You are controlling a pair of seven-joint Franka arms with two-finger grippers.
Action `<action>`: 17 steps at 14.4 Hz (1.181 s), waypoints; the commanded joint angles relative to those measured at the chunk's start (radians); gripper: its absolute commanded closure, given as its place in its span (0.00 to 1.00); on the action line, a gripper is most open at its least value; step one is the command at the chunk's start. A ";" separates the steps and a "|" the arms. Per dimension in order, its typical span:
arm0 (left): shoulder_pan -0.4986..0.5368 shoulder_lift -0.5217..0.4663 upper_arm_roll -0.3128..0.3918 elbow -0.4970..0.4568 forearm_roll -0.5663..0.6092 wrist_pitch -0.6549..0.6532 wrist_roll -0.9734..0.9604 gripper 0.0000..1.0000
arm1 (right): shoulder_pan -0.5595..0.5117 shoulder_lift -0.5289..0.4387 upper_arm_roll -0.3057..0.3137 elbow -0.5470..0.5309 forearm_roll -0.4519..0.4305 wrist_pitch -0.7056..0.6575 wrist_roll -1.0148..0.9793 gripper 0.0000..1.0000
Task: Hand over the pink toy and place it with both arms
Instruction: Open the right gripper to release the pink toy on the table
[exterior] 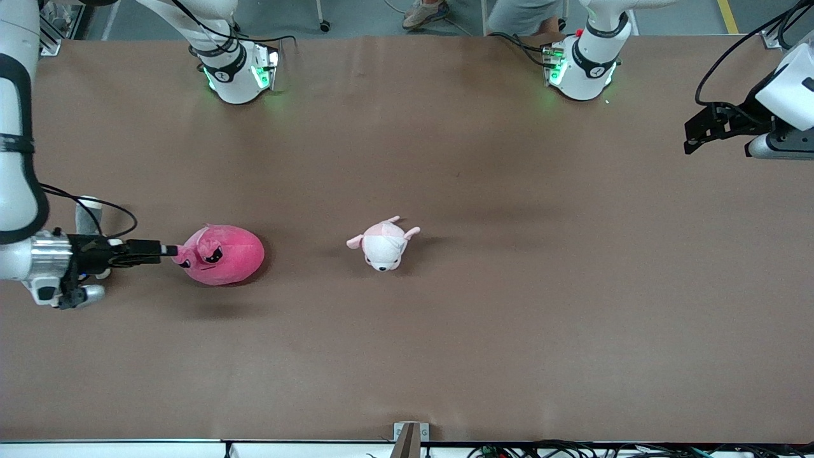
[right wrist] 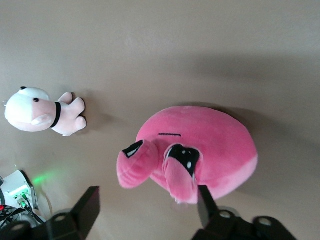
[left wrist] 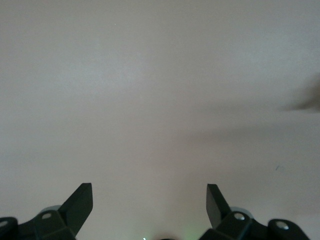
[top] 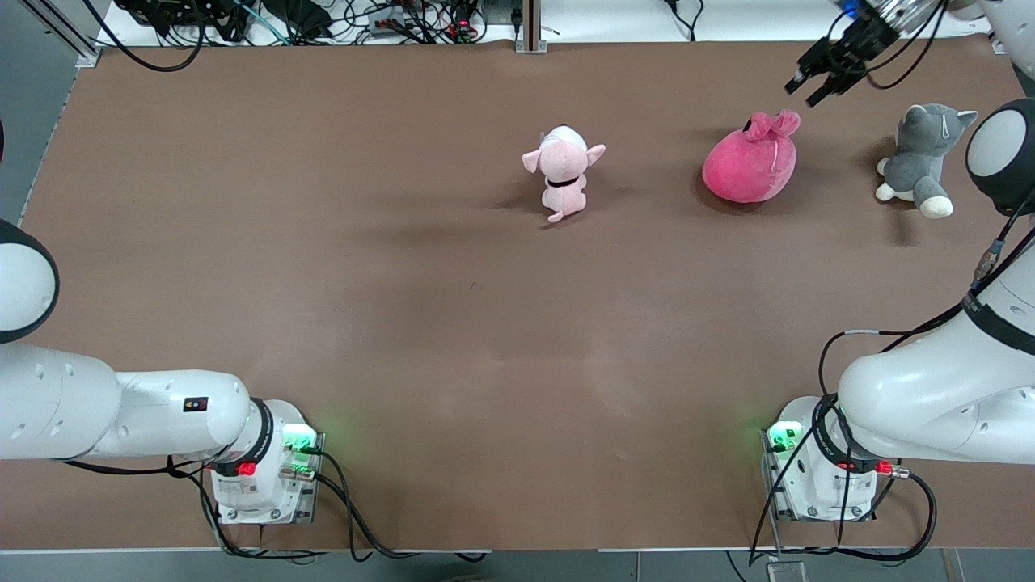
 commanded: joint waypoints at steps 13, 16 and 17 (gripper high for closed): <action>0.005 -0.031 -0.034 -0.011 -0.017 -0.019 -0.083 0.00 | 0.081 -0.346 0.024 0.137 -0.409 -0.083 0.267 0.00; 0.007 -0.031 -0.032 -0.010 -0.019 -0.019 -0.083 0.00 | 0.080 -0.390 0.024 0.128 -0.411 -0.094 0.367 0.00; 0.007 -0.028 -0.031 -0.008 -0.019 -0.019 -0.083 0.00 | 0.080 -0.395 0.024 0.125 -0.411 -0.105 0.420 0.00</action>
